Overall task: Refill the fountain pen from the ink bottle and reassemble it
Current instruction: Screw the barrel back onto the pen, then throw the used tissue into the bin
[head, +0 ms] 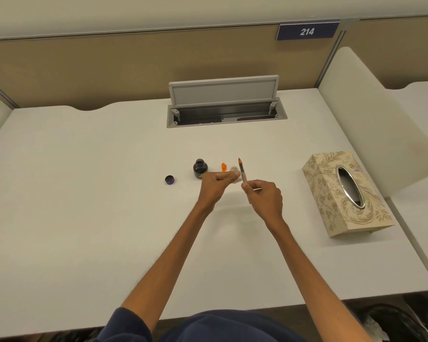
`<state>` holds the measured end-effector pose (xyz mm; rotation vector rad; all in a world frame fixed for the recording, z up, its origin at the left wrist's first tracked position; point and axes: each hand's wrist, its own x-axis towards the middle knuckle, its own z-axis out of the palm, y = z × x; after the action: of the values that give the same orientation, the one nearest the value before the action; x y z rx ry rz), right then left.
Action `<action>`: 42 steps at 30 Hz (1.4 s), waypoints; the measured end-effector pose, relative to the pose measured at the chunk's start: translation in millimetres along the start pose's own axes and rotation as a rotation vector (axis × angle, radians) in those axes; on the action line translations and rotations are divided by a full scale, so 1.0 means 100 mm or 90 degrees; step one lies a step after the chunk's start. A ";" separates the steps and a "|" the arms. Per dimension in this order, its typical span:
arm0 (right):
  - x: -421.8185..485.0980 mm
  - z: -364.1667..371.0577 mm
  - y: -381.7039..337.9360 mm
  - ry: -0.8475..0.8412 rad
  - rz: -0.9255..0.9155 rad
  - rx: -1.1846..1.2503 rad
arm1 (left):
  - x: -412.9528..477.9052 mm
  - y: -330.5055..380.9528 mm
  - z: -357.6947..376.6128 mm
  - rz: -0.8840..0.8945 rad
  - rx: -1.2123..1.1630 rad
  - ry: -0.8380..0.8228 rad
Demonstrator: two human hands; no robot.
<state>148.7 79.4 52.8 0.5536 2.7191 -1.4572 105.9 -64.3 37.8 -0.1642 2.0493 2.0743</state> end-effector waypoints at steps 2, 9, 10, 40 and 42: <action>0.07 -0.01 0.00 0.025 0.024 0.016 | 0.01 -0.06 -0.04 -0.009 -0.006 0.032; 0.36 0.12 0.12 0.068 0.068 0.035 | -0.01 -0.23 -0.14 -0.099 0.002 0.138; 0.41 0.16 0.16 0.067 0.077 0.023 | -0.02 -0.23 -0.15 -0.105 0.002 0.143; 0.67 0.56 0.44 0.072 0.045 -0.164 | -0.02 -0.21 -0.15 -0.180 -0.020 0.133; 0.67 0.54 0.46 0.069 0.042 -0.168 | -0.03 -0.19 -0.17 -0.178 -0.025 0.131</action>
<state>92.2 79.8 -26.3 0.7170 2.8793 -1.0588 112.4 -81.2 19.4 -0.6556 1.9616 1.9934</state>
